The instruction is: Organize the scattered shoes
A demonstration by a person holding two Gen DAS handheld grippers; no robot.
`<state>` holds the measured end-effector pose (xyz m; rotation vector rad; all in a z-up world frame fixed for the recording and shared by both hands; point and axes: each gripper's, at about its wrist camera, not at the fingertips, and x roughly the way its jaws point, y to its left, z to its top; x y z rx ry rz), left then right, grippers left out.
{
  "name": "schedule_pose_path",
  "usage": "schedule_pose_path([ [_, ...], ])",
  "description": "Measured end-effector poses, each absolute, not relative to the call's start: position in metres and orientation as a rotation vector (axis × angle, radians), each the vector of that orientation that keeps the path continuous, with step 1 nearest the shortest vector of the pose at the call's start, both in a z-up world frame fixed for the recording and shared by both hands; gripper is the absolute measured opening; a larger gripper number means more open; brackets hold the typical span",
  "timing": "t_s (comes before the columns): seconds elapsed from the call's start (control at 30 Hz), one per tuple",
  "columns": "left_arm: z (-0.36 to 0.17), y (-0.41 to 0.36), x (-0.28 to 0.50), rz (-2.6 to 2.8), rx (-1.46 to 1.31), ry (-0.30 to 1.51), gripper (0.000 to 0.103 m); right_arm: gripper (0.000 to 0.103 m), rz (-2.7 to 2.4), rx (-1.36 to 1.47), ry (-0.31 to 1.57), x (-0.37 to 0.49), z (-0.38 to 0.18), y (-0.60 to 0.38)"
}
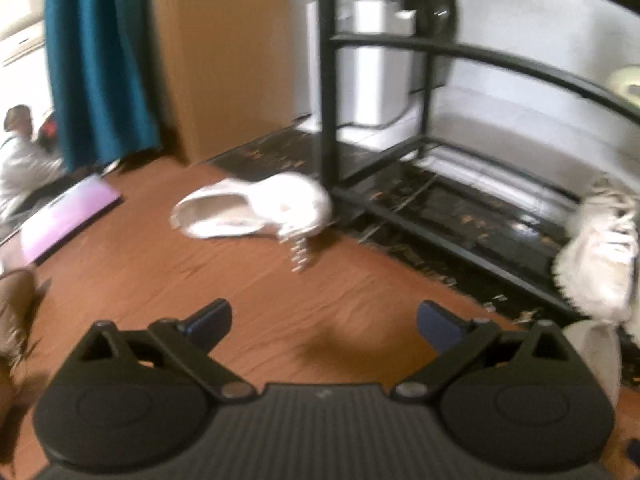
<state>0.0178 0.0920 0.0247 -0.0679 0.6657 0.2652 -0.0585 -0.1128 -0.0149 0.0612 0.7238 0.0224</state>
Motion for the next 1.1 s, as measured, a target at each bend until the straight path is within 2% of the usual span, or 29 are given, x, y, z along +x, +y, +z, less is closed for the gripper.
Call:
schedule_pose_path([
  [0.07,0.021,0.081,0.024,0.231,-0.068,0.663,0.1,0.094,0.027,0.052,0.752,-0.048,-0.021,-0.107],
  [0.1,0.019,0.077,0.027,0.21,-0.066,0.675,0.1,0.078,0.029,0.048,0.767,-0.042,-0.024,-0.105],
  [0.13,0.019,0.073,0.028,0.198,-0.066,0.683,0.1,0.069,0.031,0.043,0.781,-0.037,-0.028,-0.102],
  [0.17,0.019,0.069,0.029,0.189,-0.068,0.691,0.1,0.068,0.034,0.039,0.795,-0.032,-0.031,-0.099],
  [0.23,0.015,0.065,0.032,0.155,-0.077,0.714,0.1,0.057,0.038,0.03,0.824,-0.021,-0.037,-0.094],
  [0.53,0.017,0.062,0.028,0.118,-0.098,0.719,0.101,0.048,-0.216,0.167,0.785,-0.06,-0.034,-0.113],
  [0.77,0.018,0.06,0.025,0.075,-0.12,0.739,0.101,0.048,-0.292,0.237,0.797,-0.074,-0.026,-0.135],
  [0.87,0.018,0.057,0.023,0.076,-0.085,0.728,0.102,0.062,-0.319,0.268,0.805,-0.08,-0.023,-0.145],
  [0.9,0.017,0.056,0.023,0.075,-0.082,0.732,0.102,0.075,-0.328,0.278,0.808,-0.081,-0.021,-0.148],
  [0.93,0.016,0.056,0.023,0.073,-0.079,0.742,0.102,0.083,-0.337,0.288,0.811,-0.083,-0.02,-0.151],
  [1.1,0.017,0.058,0.023,0.065,-0.096,0.763,0.102,0.092,-0.251,0.339,0.741,-0.115,0.004,-0.15],
])
